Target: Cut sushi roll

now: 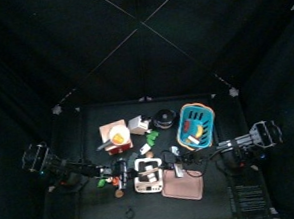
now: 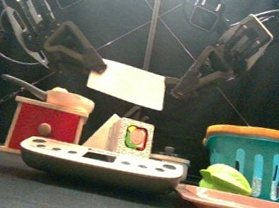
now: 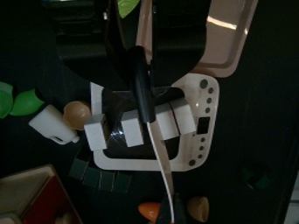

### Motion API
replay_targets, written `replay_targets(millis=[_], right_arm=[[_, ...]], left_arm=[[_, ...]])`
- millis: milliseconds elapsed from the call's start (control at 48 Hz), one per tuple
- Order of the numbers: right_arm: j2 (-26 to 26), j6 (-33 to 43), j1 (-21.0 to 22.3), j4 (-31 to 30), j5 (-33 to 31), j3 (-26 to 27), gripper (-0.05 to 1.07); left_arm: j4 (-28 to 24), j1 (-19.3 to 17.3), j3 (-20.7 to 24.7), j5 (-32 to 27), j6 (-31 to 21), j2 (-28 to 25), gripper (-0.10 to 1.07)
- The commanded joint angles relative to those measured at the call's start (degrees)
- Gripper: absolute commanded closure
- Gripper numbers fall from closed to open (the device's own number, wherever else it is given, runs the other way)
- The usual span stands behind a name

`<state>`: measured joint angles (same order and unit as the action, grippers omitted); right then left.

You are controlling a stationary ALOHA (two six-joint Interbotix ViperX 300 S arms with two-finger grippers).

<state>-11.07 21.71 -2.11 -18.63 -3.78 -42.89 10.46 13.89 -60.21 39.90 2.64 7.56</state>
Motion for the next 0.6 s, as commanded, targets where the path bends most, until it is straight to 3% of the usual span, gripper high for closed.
replay_targets(millis=[0,208,583], right_arm=[[-1.76,0.18,0.00,0.18,0.62,0.62,0.52],[-1.76,0.35,-2.11,0.79,0.53,-0.70,0.52],[-0.26,0.26,-1.67,1.85,0.62,-1.85,0.52]], left_arm=[[-0.70,1.49,1.23,1.05,0.00,0.09,0.68],[-0.62,3.87,1.85,1.05,-0.26,-1.23,0.68],[2.64,5.45,3.60,0.79,-0.35,-6.06,0.68]])
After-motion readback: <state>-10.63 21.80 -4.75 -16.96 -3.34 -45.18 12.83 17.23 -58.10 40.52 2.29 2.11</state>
